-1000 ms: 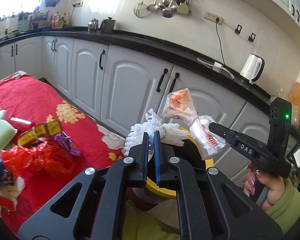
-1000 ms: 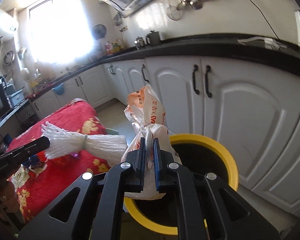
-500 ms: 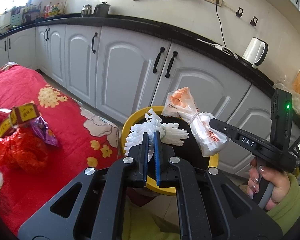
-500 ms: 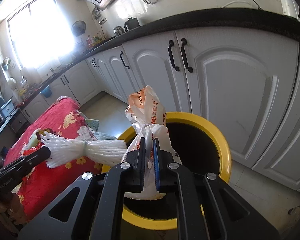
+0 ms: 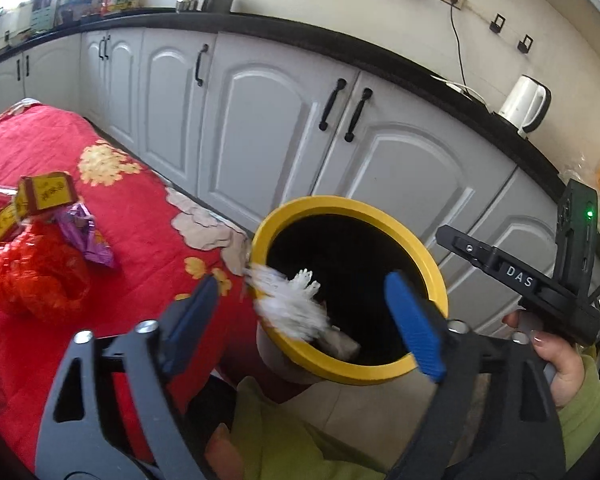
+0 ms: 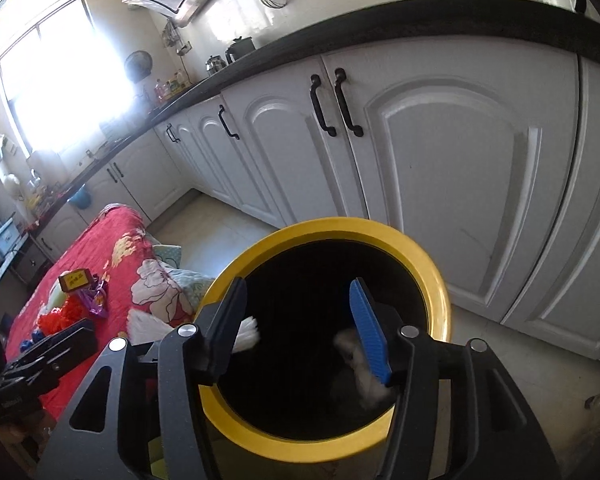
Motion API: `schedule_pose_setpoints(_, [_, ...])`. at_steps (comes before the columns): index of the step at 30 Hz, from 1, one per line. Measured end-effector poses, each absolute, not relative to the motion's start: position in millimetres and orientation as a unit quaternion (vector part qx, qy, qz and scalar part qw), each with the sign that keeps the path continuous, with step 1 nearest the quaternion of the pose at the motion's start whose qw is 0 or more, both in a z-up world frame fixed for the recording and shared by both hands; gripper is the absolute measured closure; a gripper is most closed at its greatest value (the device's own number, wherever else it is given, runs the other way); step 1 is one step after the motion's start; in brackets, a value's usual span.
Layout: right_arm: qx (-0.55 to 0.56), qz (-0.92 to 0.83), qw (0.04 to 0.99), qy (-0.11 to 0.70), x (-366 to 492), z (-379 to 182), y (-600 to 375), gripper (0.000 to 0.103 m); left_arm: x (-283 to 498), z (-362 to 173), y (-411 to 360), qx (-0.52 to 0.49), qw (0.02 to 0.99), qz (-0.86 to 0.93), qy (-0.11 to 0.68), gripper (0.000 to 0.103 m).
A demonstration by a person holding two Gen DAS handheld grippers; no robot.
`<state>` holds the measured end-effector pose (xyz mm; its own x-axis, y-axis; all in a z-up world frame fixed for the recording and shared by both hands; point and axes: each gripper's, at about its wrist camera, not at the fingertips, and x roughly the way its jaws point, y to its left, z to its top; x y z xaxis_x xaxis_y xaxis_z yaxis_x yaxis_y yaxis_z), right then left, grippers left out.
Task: Collect trash
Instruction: 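Open both tools to drop the bag and strips into the bin, then grasp the red plastic bag with the right tool while the left tool grasps the blue cloth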
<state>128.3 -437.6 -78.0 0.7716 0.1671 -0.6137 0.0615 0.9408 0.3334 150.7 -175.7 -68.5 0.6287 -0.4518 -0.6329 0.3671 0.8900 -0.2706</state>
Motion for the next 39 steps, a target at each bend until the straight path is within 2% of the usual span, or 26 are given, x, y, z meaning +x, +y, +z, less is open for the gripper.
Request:
schedule_pose_setpoints(2, [0.165,0.032,0.928,0.333,128,-75,-434,0.047,148,-64,-168,-0.060,0.905,-0.222,0.358,0.011])
schedule_pose_setpoints(16, [0.131,0.092,0.941,0.298,116,-42,-379,0.036,134,-39,-113,-0.072,0.933,-0.149,0.318,0.011])
schedule_pose_setpoints(39, [0.072,0.192,0.938,0.280,107,-11,-280,0.031,109,-6,-16,-0.087,0.963,-0.033,0.252,0.011])
